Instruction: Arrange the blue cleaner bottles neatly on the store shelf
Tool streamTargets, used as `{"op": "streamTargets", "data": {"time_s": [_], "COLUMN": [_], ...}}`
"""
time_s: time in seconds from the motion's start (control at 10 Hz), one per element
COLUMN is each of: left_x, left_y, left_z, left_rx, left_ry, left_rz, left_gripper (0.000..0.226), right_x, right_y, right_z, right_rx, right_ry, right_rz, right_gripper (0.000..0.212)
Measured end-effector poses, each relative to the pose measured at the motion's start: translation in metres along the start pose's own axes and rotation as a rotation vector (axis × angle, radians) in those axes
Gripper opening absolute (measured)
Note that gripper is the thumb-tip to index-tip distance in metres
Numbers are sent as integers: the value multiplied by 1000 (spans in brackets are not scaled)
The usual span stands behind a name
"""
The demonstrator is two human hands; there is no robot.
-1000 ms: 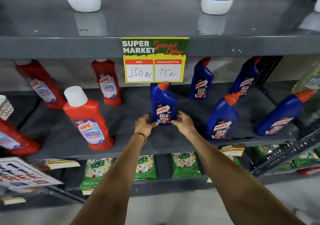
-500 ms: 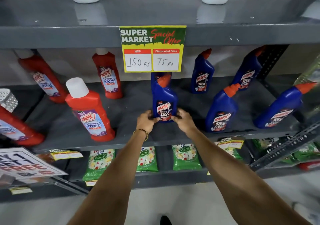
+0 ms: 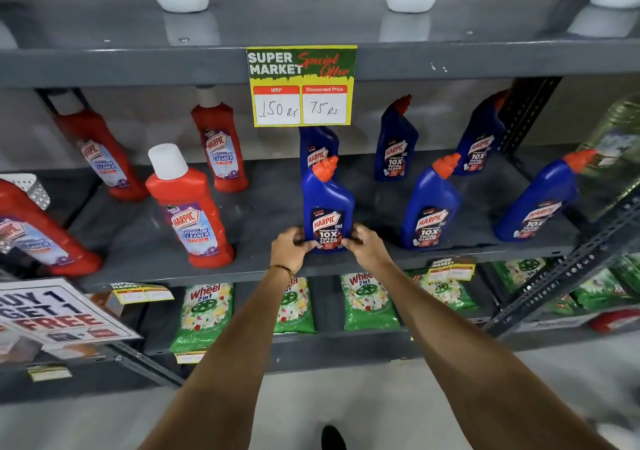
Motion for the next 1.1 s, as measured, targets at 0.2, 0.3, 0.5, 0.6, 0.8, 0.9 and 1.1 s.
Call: {"op": "streamTargets", "data": {"time_s": [0.2,0.3,0.5,0.6,0.8,0.9,1.1], "left_x": [-1,0,0,1,6,-1,-18], "left_y": [-1,-2,-3,-2,-6,-17,-37], "left_z": [7,10,13,13,19,35,79], "left_rx": [-6,-1,2,-5,-36,-68,-148], "left_ry": [-10,-15,-30,-38,-48,24,382], "left_rz": [13,9,14,15,-71,-220,-402], "left_gripper": [40,41,41,41,46,46,51], "right_x": [-2,-1,-2,-2,-3,7,29], "right_y": [-2,-4,-4,-4,-9,-17,-25], "right_z": [4,7,7,8,13,32,79], "right_rx": [5,10,26,33,-31,-107,-289], "right_ry": [-20,-11,-9,-10,-27,-143,-453], "right_rz": [36,36,47,42,145,296,519], "right_gripper": [31,33,39,39,48,50,54]}}
Point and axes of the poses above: each hand's wrist, its own z-axis away from the middle knuckle, its own y-axis out of the palm, x = y × z, the point moved 3 cm from there along -z, towards the middle knuckle, and after that the axes turned 13 degrees about -x, right-handed, at the moved point
